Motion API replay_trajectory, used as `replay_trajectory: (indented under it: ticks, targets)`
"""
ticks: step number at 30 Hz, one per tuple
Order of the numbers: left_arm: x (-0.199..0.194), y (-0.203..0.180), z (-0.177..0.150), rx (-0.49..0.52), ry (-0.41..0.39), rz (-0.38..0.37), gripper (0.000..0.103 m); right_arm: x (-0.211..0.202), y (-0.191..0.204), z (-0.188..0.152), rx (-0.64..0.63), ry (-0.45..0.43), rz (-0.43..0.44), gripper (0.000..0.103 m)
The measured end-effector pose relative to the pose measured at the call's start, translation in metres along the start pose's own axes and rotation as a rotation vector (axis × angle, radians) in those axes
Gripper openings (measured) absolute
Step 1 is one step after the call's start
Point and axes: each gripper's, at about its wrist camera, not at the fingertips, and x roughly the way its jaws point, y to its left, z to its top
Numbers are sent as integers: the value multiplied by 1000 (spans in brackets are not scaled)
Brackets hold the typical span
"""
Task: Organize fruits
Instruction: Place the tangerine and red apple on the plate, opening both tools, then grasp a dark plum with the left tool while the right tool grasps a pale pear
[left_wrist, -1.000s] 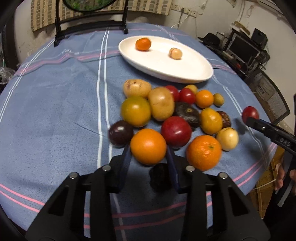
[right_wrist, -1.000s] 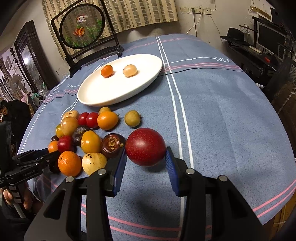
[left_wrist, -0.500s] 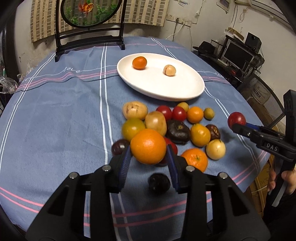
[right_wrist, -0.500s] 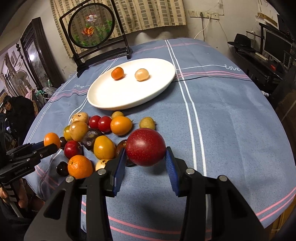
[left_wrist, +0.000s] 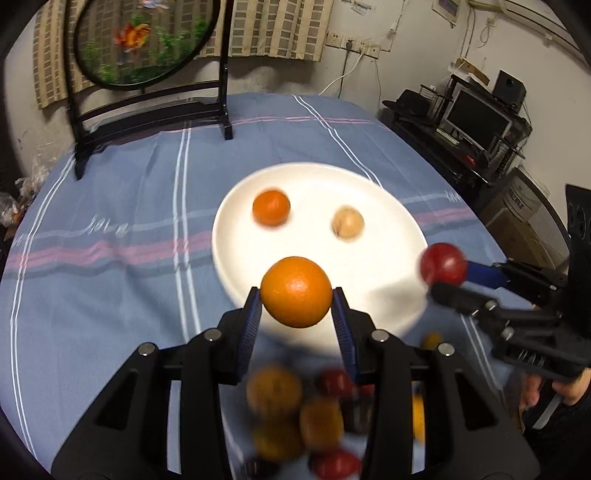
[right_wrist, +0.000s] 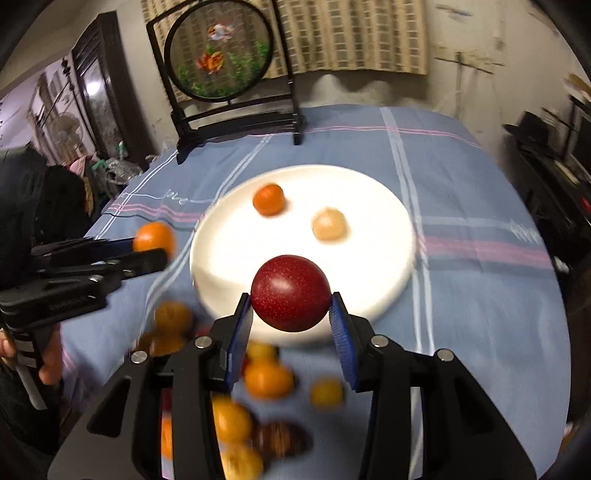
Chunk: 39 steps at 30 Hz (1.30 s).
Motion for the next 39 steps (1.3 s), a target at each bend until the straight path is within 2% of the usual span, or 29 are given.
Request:
replay_trajectory:
  ticks: [4,6,14,15,16,17,20,23,26,30,32,36,38,39]
  targets:
    - [42,11,34,-16,43,20,40,52,1,47,-73,55,-44,43]
    - [63,20,44,-38,73,13,39,73,-2,60,-95,83,-40,43]
    - [99,34,51,-67,140,5,41,117,-13,76,-98,151,-50,44]
    - [100,35,52,-73,139,5,46,118,-12,77,-109,141,-64,48]
    - [99,35,53,-77,126,10,53,116,-11,77,-117,128,-85,58]
    - [96,36,54,-78,115,16,55,114,-11,79,-125,106,-113,62]
    - [76,34,55,-70,83,9,56,88,-14,81,-136,57,-135,63]
    - [43,31,48,-58,32,10,62,53,-16,74,-117,16,-151,63]
    - [5,26,27,-47,-19,22,68,12,-13,51,-94,3,-126,64]
    - [-32,17,-25,-55,-59,64,71,-31,0,-1,-57,-4,-94,64]
    - [-40,14,-46,-67,-65,79,72,-40,9,-21,-56,4,-83,64]
    - [-49,10,-81,-98,-35,55,72,-53,23,-44,-51,13,-93,64]
    - [-55,6,-91,-84,-41,82,73,-59,31,-50,-47,1,-105,64]
    - [-61,4,-97,-76,-51,96,78,-63,33,-55,-39,-8,-112,64]
